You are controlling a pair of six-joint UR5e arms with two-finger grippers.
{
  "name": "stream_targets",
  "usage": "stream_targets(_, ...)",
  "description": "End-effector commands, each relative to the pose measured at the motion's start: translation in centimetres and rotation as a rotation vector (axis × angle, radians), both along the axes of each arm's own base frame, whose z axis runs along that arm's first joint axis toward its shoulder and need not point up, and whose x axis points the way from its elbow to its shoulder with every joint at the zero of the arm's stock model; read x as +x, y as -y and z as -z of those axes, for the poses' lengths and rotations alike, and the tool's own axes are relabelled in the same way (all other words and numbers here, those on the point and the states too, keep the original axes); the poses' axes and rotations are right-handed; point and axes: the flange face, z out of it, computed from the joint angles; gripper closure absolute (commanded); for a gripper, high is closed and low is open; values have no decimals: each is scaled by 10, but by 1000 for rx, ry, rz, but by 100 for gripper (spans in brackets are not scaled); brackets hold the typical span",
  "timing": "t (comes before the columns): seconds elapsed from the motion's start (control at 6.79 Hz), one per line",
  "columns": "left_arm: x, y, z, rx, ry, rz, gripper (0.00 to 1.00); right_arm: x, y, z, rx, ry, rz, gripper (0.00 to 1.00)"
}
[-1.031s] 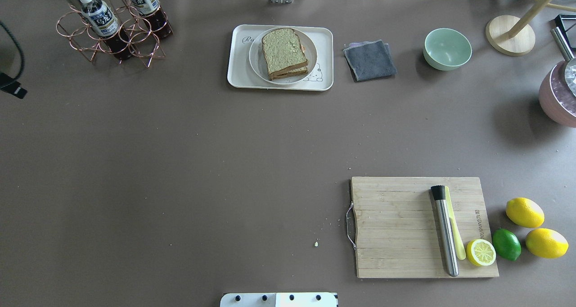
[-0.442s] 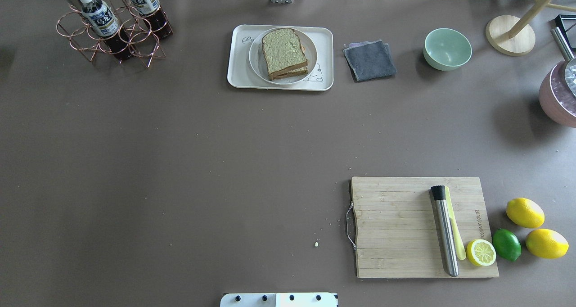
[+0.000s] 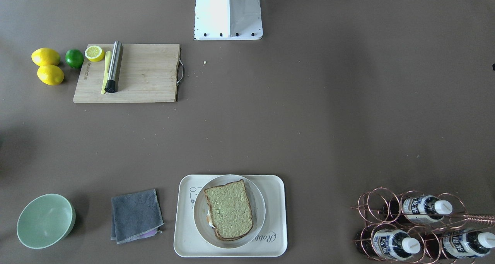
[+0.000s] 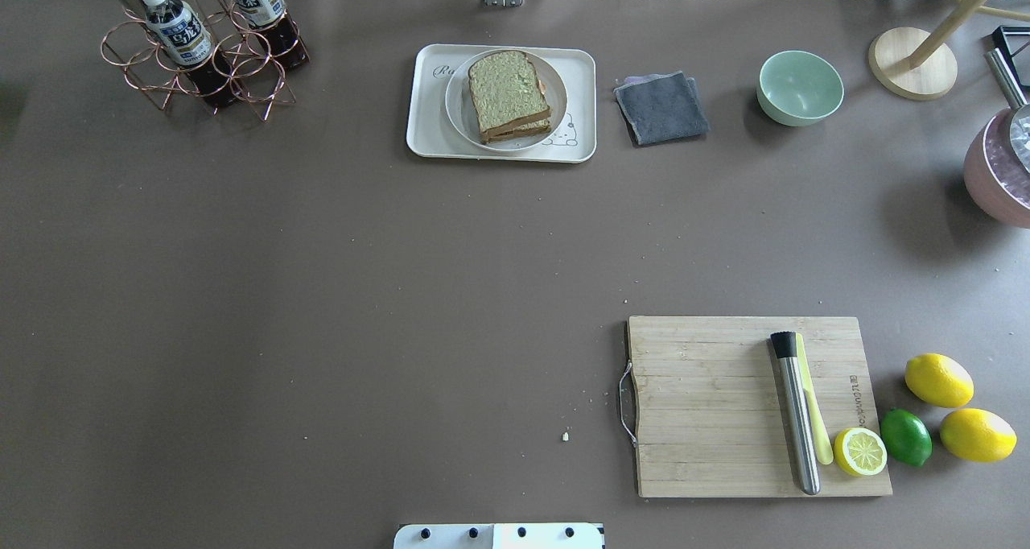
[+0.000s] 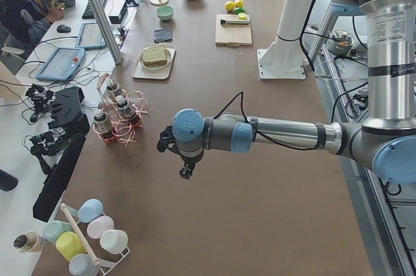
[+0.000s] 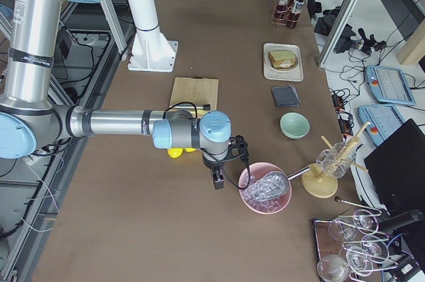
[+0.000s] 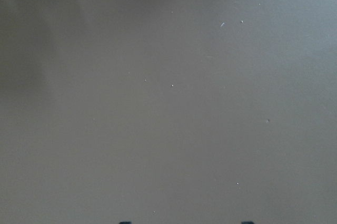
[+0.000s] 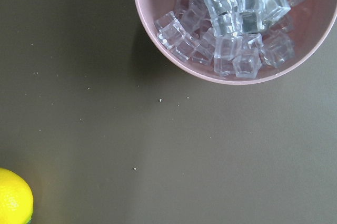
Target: Make sandwich and place on tray
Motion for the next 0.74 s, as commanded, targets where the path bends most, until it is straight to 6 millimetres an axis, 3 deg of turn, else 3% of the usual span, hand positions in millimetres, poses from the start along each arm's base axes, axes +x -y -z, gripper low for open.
stream_targets(0.0, -3, -3, -4, -19, 8, 9, 6, 4, -5, -1, -12, -4, 0, 0)
stream_targets(0.29, -15, -1, -12, -12, 168, 26, 3, 2, -10, -9, -19, -15, 20, 0)
stream_targets(0.59, -15, -3, -15, -19, 174, 27, 3, 2, -6, -6, -11, -17, 21, 0)
